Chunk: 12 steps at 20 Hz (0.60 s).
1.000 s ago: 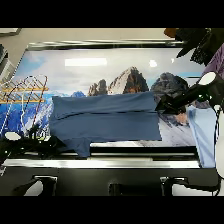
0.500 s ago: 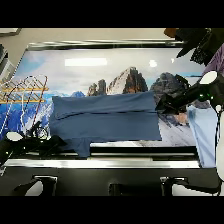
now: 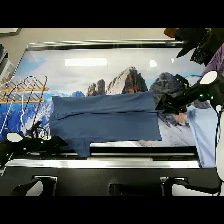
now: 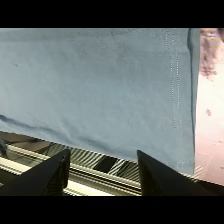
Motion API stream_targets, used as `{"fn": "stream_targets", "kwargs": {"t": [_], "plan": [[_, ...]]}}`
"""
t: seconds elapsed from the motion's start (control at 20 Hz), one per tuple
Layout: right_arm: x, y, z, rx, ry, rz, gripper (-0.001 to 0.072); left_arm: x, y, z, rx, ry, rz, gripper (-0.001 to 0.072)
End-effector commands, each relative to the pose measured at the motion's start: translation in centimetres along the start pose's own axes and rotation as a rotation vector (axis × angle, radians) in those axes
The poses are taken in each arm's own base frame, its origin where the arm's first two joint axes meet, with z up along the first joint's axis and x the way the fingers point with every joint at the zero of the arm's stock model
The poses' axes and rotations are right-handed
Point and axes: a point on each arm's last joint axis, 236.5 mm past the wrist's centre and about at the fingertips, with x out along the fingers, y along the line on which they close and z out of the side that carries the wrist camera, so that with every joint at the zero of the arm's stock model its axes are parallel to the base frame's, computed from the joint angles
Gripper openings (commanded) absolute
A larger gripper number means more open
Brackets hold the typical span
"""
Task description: Fold the clothes and pants, and hang the long-sleeved shirts on hangers.
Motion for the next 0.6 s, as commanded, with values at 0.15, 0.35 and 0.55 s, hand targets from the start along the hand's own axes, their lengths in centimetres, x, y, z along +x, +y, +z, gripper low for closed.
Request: {"fn": "stream_targets", "kwargs": {"t": [0.15,0.35,0.55], "plan": [[-0.9,0.1,-0.1,-0.017,-0.027,-0.018,0.048,1.2,-1.0,-1.7,-0.05,0.039,-0.067,0.0523],[-1.9,-0.6,-0.4,-0.034,-0.05,-0.074,0.048,0.9,-1.3,-2.8,-0.029,0.074,-0.074,0.0442],[-2.4,-0.8,-0.6,-0.04,-0.056,-0.092,0.0479,0.7,-1.2,-2.3,-0.023,0.048,-0.069,0.0232]]}}
